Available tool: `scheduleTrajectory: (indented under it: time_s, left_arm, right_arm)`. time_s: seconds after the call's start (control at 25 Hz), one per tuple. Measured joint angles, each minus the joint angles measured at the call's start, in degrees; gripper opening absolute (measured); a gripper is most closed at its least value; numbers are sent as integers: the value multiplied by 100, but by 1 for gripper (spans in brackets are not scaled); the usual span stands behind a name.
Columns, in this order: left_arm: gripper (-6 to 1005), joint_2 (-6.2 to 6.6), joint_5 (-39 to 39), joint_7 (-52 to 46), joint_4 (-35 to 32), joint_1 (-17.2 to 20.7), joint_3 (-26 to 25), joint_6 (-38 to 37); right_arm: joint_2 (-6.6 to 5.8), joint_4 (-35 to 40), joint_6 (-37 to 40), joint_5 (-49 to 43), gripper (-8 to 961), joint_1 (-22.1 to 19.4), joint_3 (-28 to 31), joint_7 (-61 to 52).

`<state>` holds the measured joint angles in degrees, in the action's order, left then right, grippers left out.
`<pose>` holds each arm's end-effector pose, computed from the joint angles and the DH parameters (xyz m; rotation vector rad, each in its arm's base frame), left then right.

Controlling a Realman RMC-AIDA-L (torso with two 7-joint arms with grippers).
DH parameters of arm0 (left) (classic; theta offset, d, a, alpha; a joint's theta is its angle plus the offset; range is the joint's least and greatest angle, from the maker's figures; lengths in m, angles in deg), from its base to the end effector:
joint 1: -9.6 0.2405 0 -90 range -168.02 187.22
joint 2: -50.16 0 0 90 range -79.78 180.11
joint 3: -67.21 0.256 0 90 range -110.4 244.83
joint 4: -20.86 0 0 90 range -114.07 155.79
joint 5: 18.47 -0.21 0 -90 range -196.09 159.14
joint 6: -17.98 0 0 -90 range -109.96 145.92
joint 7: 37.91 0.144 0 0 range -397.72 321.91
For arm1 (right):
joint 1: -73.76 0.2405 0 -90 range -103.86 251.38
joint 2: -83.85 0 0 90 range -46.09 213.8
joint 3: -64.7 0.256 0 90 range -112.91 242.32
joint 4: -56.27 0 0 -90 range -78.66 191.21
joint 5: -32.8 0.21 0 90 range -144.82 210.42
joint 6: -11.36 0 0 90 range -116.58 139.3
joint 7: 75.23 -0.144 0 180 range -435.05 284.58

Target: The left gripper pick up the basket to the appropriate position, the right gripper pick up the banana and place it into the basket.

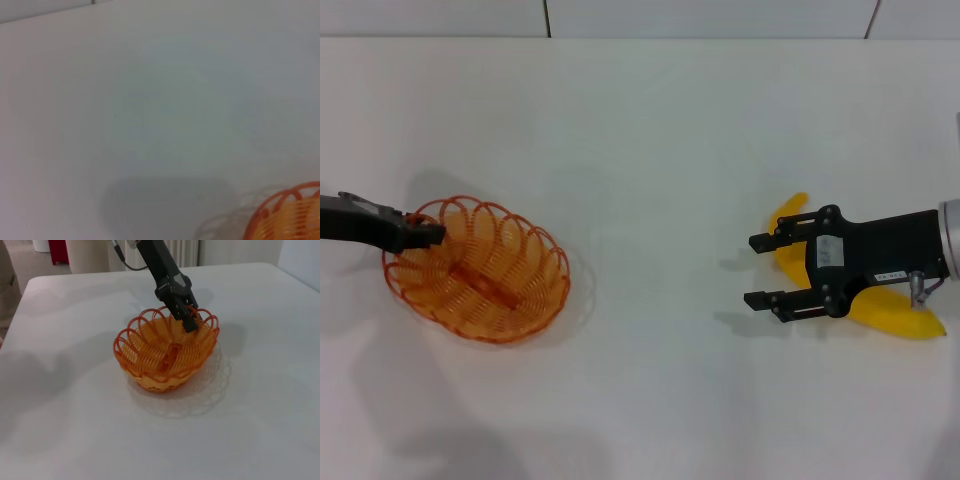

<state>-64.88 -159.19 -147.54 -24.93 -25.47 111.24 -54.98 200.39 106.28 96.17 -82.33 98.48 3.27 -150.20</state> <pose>-0.3039 0.3803 0.0398 -2.4762 -1.0043 0.0383 0.2674 0.3188 -0.0044 -2.9257 0.2109 0.2545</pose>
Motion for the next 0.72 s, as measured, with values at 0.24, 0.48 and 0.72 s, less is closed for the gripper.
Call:
scheduleTrajectory:
  time_s: [0.24,0.48,0.72]
  left_arm:
    - [365,0,0,95,0,7,0,90]
    - [194,0,1,125,-2,23,0,143]
    - [104,-34,70,174,-59,26,0,130]
  right_arm:
    - [0,-6,0,0,702,4,0,11]
    - [0,-41,0,0,702,9,0,14]
    - [0,-81,-11,0,702,16,0,21]
